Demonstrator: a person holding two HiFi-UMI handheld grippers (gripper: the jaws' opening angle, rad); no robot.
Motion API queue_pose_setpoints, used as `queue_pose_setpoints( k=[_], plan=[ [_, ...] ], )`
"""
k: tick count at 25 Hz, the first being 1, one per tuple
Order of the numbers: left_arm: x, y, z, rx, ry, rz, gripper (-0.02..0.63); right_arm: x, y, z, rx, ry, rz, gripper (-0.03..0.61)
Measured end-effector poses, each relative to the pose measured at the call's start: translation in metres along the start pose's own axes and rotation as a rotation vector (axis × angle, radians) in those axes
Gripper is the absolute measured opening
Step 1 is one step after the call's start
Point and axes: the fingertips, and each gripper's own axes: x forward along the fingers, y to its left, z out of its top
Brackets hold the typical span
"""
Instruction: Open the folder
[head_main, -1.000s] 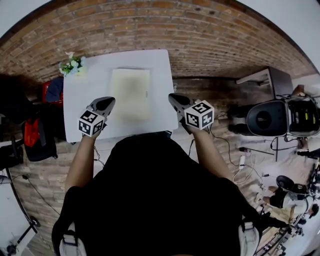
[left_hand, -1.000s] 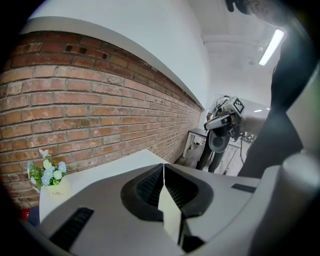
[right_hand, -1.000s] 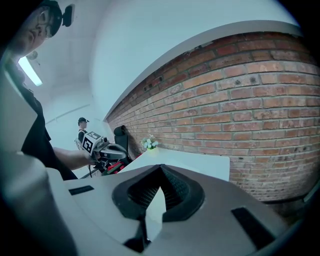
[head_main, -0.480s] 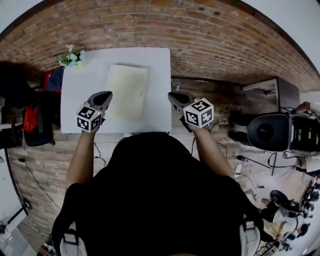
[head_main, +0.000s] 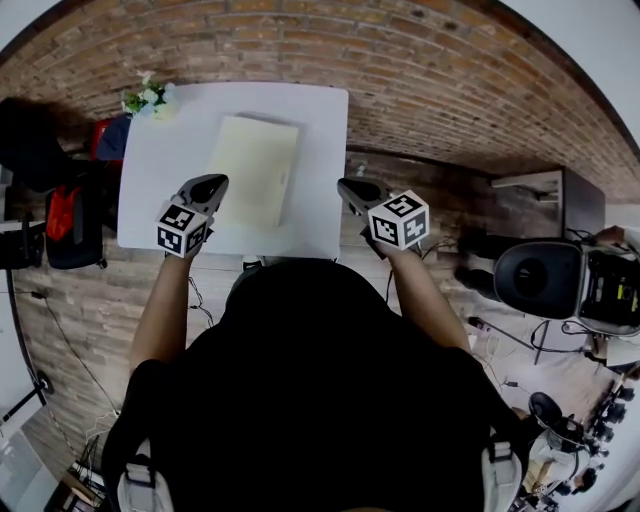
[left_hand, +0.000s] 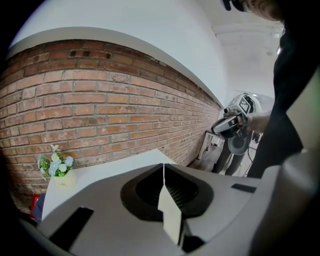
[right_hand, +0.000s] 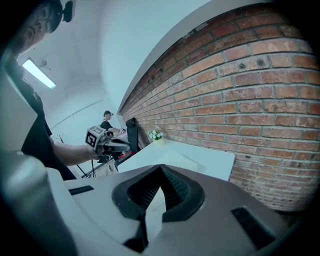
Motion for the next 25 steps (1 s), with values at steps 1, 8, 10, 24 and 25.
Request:
queue_pose_setpoints(
  k=[1,8,10,24,25],
  plan=[
    [0.001,0.000,-0.002,0.016,0.005,0.010,0.017,0.000,0.000,-0.001,-0.002,0.004,0.004,0.023],
    [0.012,-0.009,-0.024,0.098,0.067,0.030,0.017,0.007,0.002,-0.024,0.010,0.053,0.022,0.023],
    [0.012,-0.013,-0.033,0.146,0.100,0.031,0.017,0.011,0.006,-0.032,0.017,0.066,0.029,0.023],
    [0.034,-0.042,-0.097,0.330,0.278,-0.059,0.018,0.026,0.012,-0.084,0.072,0.135,0.019,0.023],
    [0.035,-0.045,-0.104,0.343,0.293,-0.074,0.020,0.027,0.012,-0.087,0.077,0.138,0.017,0.023]
  ],
)
